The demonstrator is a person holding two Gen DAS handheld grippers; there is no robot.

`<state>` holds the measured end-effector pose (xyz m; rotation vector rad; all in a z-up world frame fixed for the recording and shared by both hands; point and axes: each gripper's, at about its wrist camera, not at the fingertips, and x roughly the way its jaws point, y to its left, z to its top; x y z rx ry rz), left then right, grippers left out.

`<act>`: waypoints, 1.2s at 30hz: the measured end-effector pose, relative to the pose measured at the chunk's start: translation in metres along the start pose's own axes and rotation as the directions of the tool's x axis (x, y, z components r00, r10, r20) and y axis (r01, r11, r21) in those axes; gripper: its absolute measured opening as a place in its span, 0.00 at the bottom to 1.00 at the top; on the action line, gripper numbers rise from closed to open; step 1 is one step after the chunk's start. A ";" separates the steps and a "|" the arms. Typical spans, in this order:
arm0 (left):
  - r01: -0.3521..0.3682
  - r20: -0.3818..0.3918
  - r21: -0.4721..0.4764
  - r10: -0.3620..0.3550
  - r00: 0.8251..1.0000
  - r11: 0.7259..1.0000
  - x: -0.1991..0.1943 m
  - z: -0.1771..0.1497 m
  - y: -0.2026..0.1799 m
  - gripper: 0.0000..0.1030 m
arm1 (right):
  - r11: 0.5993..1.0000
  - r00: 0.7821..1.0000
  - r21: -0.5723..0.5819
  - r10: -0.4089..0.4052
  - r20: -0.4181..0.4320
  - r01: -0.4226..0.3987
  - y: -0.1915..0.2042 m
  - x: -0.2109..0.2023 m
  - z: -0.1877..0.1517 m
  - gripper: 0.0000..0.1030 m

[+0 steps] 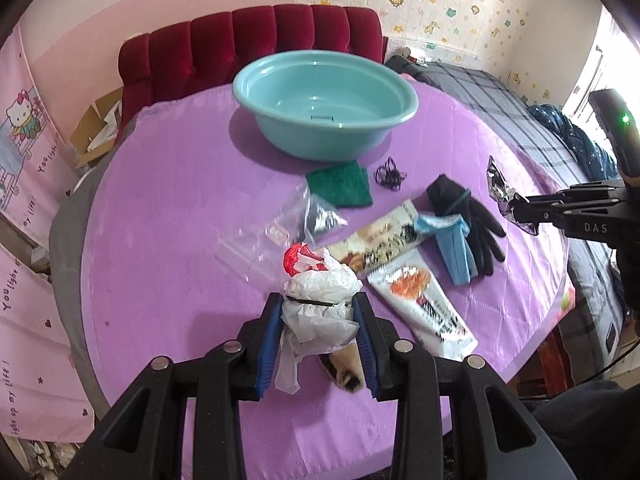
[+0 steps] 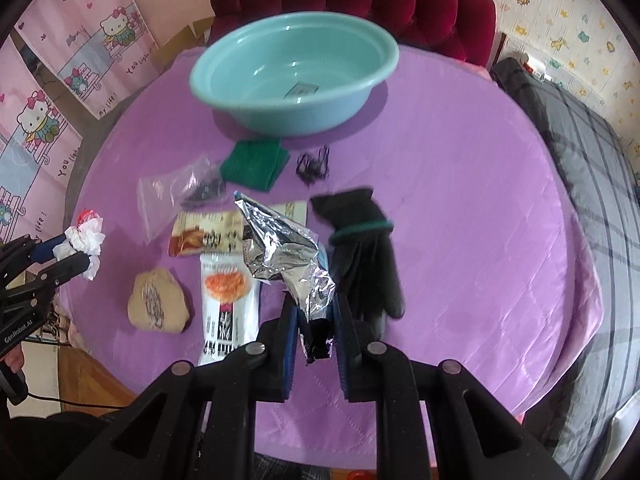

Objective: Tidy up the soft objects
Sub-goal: 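Carry the tissue and foil item into the teal basin with both tools and release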

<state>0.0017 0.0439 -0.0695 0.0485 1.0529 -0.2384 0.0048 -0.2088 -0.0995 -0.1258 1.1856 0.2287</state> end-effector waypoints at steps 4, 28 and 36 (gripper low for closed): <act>0.009 0.018 -0.010 -0.009 1.000 1.000 -0.002 0.018 0.000 0.37 | 1.000 1.000 0.002 -0.005 0.025 0.005 -0.005 -0.010 0.020 0.16; -0.004 0.073 0.061 -0.001 0.997 0.998 0.032 0.142 -0.003 0.37 | 1.000 0.999 0.030 -0.001 0.044 0.000 -0.018 0.003 0.150 0.17; -0.003 0.070 0.058 -0.001 0.998 0.998 0.061 0.176 0.003 0.37 | 0.998 0.999 0.060 0.018 0.040 -0.021 -0.018 0.026 0.191 0.17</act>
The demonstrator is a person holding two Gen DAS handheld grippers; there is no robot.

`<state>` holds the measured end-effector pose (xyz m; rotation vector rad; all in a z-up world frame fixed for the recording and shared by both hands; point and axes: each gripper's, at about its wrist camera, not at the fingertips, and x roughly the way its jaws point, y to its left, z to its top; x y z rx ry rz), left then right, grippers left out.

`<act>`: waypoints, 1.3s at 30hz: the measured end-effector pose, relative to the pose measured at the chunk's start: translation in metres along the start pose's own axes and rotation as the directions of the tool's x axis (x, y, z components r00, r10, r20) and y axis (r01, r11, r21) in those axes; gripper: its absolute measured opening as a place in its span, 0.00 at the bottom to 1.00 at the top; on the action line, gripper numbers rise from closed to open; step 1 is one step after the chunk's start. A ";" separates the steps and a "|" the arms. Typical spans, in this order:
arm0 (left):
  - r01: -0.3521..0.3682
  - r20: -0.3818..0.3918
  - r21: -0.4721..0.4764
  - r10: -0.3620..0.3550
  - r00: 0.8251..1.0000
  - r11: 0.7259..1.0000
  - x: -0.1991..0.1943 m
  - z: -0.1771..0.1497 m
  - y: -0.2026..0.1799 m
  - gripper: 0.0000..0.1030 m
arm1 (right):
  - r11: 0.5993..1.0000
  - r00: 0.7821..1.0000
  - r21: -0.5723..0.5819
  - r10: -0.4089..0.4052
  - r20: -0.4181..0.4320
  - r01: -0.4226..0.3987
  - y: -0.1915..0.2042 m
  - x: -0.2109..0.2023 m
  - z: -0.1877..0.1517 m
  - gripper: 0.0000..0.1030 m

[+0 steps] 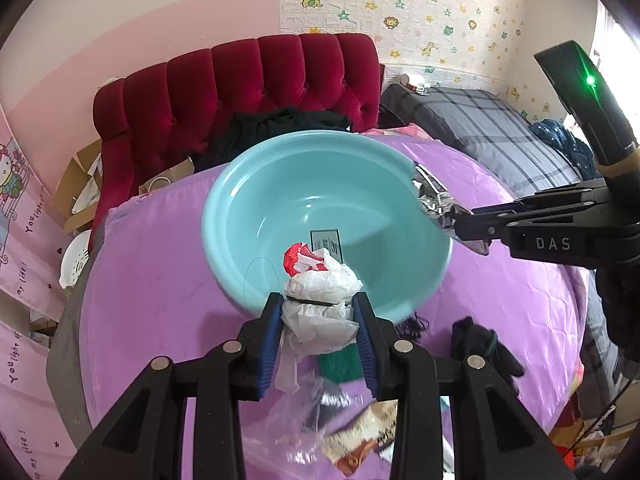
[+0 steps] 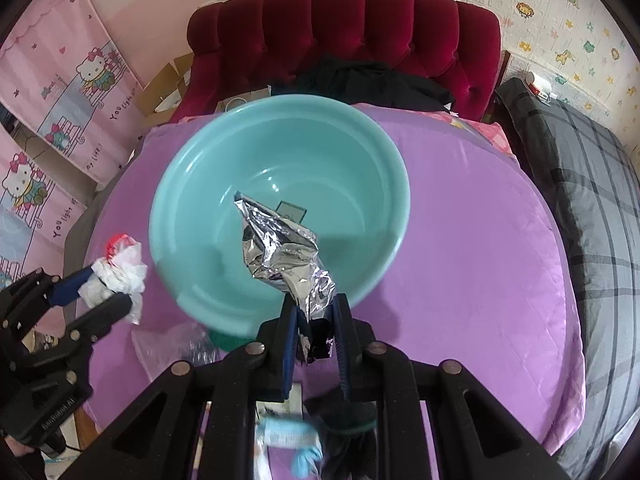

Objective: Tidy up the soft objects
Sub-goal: 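Carry the tissue and foil item into the teal basin with both tools and release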

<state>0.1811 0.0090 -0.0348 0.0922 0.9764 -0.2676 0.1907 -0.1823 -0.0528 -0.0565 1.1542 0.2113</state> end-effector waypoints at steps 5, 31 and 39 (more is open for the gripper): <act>0.001 -0.002 -0.010 -0.001 1.000 1.000 0.020 0.016 0.006 0.37 | 1.000 1.000 0.016 0.006 -0.005 -0.006 0.001 0.017 0.021 0.17; -0.038 -0.057 -0.038 0.036 0.998 0.999 0.134 0.044 0.009 0.37 | 0.993 0.996 0.093 0.076 -0.049 -0.071 -0.009 0.127 0.067 0.19; -0.060 -0.038 -0.068 0.057 0.998 0.996 0.127 0.045 0.013 0.86 | 0.991 0.995 0.092 0.097 -0.024 -0.095 -0.012 0.121 0.070 0.46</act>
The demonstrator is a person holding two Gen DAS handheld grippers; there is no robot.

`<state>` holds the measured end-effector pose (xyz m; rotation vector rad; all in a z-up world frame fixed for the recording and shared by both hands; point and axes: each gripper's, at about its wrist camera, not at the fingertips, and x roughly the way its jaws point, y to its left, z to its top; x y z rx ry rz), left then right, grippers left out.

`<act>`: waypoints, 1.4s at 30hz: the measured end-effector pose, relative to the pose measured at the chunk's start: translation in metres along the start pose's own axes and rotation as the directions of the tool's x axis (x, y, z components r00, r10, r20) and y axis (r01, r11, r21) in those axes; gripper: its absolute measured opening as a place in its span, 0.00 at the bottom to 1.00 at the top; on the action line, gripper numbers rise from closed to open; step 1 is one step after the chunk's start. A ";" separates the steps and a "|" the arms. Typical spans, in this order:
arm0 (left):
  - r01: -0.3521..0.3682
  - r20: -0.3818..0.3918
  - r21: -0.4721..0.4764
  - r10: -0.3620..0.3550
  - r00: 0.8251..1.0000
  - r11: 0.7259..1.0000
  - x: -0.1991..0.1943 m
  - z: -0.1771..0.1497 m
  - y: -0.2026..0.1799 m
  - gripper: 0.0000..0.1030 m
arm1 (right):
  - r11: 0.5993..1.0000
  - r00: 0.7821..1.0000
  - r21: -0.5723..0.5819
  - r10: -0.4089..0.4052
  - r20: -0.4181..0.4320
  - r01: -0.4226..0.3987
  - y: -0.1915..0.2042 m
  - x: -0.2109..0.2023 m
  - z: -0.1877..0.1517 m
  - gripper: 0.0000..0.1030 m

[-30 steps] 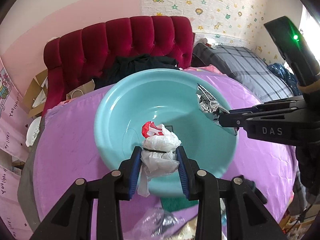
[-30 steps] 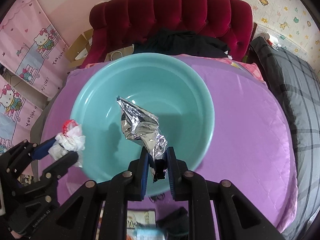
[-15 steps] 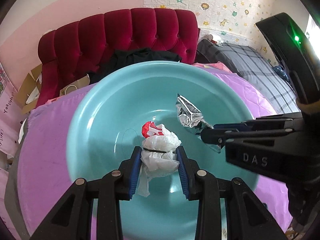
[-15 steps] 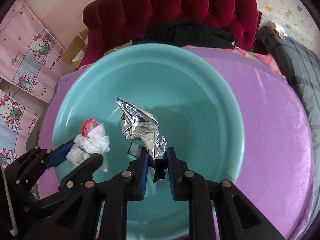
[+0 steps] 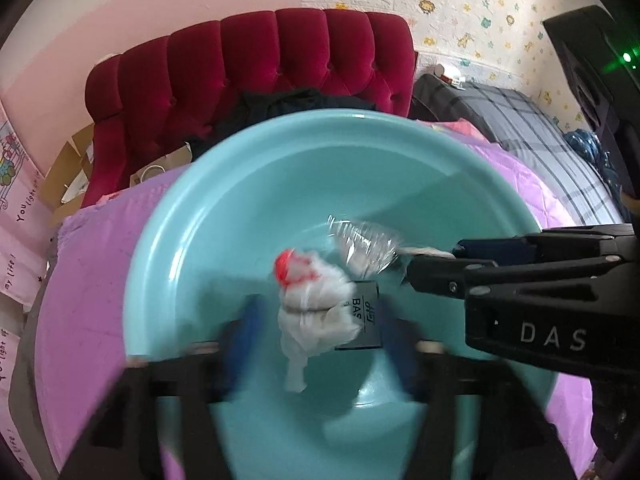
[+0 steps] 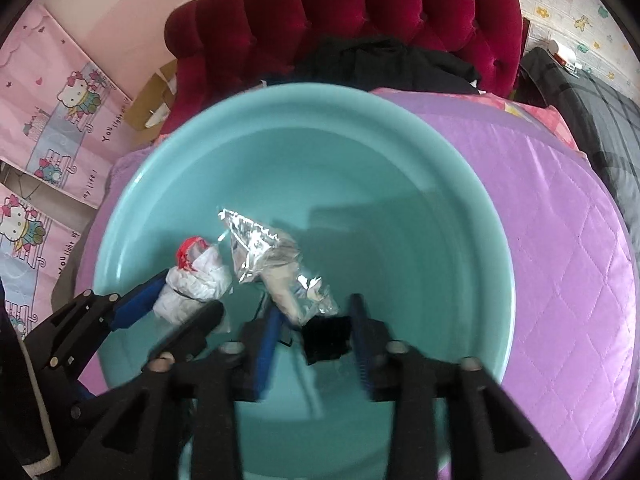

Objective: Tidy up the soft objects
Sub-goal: 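Carry the tissue and foil item into the teal basin with both tools and release, then withdraw both tools from the basin back toward the remaining items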

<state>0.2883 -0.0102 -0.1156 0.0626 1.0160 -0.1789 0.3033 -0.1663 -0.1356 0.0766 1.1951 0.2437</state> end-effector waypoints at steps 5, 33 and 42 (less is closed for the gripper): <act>-0.036 0.026 -0.029 0.037 0.999 0.999 -0.014 0.001 0.005 1.00 | 0.999 0.998 0.008 -0.043 0.045 0.043 0.001 -0.017 0.001 0.70; -0.114 0.063 -0.045 0.117 0.991 0.992 -0.145 -0.085 0.012 1.00 | 0.987 0.988 -0.096 -0.119 0.103 0.129 0.016 -0.129 -0.104 1.00; -0.101 0.057 -0.026 0.102 0.993 0.995 -0.168 -0.129 0.006 1.00 | 0.983 0.985 -0.116 -0.130 0.115 0.143 0.016 -0.153 -0.146 1.00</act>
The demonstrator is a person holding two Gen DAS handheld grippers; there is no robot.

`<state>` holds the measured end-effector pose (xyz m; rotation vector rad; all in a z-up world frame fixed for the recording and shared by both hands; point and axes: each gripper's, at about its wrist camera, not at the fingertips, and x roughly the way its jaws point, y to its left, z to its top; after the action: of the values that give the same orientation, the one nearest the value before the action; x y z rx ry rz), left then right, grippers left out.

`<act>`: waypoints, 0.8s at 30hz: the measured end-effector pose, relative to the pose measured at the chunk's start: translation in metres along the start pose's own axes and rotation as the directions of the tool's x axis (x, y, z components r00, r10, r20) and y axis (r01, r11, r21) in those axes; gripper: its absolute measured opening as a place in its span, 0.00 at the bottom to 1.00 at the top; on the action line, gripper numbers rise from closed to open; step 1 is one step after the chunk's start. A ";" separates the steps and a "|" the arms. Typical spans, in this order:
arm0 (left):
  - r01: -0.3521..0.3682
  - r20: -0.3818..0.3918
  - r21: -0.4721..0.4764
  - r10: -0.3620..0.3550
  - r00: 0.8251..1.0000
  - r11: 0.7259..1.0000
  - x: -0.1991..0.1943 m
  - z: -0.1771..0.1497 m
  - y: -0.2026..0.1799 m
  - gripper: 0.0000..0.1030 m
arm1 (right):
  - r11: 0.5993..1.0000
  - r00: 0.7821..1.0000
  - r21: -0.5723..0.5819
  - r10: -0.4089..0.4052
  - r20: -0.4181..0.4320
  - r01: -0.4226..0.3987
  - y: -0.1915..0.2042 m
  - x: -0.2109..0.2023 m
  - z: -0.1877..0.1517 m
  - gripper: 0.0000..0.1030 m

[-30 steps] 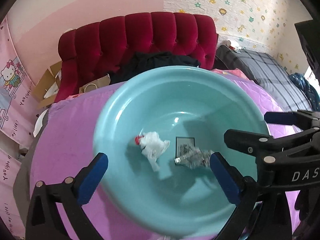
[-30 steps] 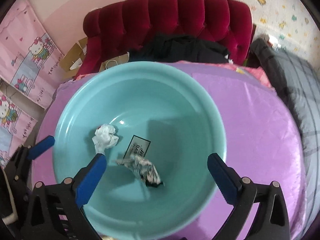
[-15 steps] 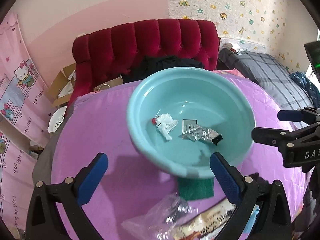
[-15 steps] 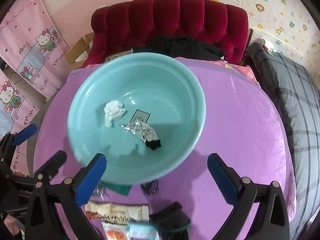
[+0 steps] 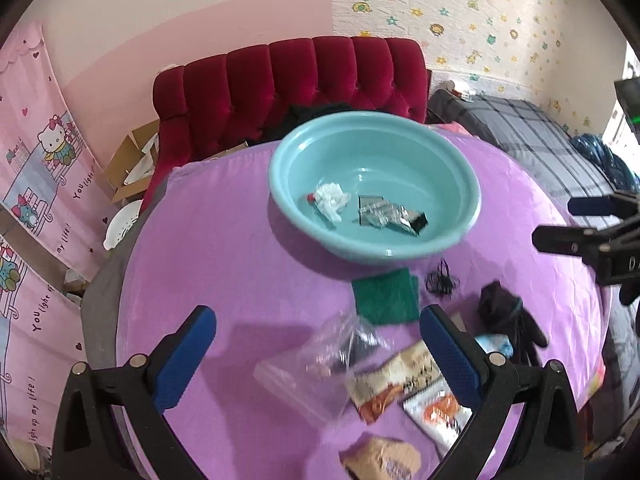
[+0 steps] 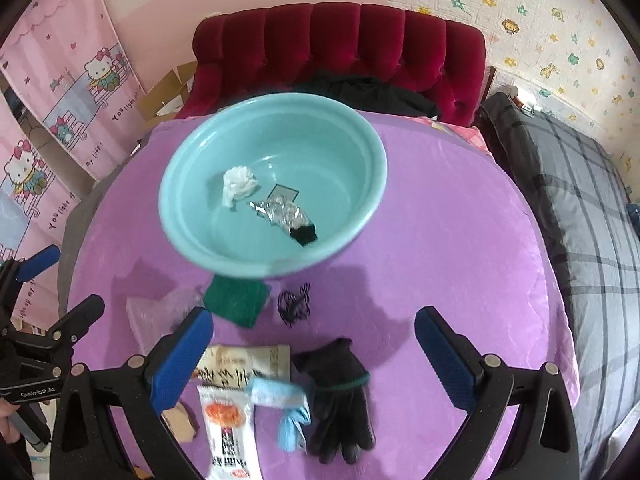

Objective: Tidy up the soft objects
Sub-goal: 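Withdraw both tools from the basin back toward the remaining items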

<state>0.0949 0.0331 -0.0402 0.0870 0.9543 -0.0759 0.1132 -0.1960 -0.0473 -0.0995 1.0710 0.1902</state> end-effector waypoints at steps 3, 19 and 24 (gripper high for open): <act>0.010 0.000 0.003 -0.010 1.000 1.000 -0.009 -0.017 -0.003 1.00 | 1.000 1.000 -0.002 -0.011 0.002 0.011 0.000 -0.006 -0.012 1.00; 0.023 -0.014 0.047 -0.022 1.000 0.999 -0.028 -0.085 -0.018 1.00 | 1.000 1.000 -0.019 -0.019 0.001 0.019 -0.010 -0.016 -0.078 1.00; 0.051 -0.054 0.056 -0.048 0.997 0.997 -0.023 -0.104 -0.028 1.00 | 1.000 1.000 -0.015 -0.014 -0.003 0.014 -0.013 -0.012 -0.098 1.00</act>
<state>-0.0057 0.0173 -0.0825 0.1190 1.0073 -0.1472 0.0256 -0.2271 -0.0834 -0.1203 1.0722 0.1854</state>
